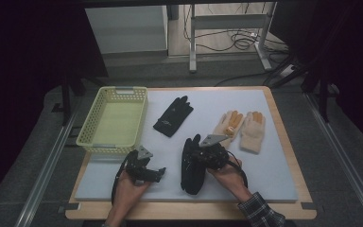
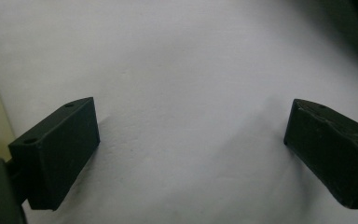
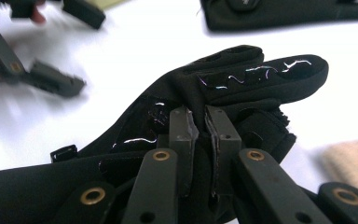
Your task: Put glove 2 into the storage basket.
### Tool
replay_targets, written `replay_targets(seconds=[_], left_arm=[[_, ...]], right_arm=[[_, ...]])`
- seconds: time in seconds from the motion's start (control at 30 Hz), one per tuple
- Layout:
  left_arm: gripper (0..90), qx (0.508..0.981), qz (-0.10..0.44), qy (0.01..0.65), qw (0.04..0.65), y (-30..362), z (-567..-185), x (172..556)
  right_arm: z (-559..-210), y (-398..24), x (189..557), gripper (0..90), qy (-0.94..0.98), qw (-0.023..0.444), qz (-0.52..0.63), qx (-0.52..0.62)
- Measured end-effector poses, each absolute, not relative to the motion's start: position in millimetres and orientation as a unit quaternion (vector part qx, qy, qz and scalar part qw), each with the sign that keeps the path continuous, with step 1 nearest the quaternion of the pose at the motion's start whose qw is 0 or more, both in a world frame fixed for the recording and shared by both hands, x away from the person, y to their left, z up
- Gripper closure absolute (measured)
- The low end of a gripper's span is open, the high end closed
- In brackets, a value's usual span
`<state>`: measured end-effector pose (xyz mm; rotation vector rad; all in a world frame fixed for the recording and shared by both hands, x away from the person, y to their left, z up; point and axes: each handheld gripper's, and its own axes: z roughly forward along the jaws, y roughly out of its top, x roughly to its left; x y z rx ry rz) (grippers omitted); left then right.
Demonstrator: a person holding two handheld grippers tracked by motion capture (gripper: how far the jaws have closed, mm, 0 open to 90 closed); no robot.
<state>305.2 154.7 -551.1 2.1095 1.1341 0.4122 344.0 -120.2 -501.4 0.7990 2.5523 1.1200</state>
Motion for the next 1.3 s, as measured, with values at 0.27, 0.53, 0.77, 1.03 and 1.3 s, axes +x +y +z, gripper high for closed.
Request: replay_targets(seconds=[0.27, 0.53, 0.77, 1.03, 1.3], left_arm=[[3.8, 0.815, 0.159, 0.436, 0.346, 155, -551, 305], [3.8, 0.816, 0.158, 0.436, 0.346, 155, -551, 305], [3.8, 0.816, 0.158, 0.435, 0.346, 155, -551, 305], [3.8, 0.816, 0.158, 0.436, 0.346, 155, -551, 305], [3.8, 0.815, 0.157, 0.436, 0.347, 155, -551, 305]], right_arm=[[-498, -128, 351, 51.0, 0.858, 0.106, 0.413, 0.286], [-497, -122, 382, 44.0, 0.855, 0.106, 0.405, 0.305], [-497, -100, 421, 41.1, 0.851, 0.119, 0.396, 0.323], [-497, -78, 459, 55.9, 0.86, 0.14, 0.373, 0.319], [-504, -61, 493, 53.7, 0.859, 0.136, 0.37, 0.328]])
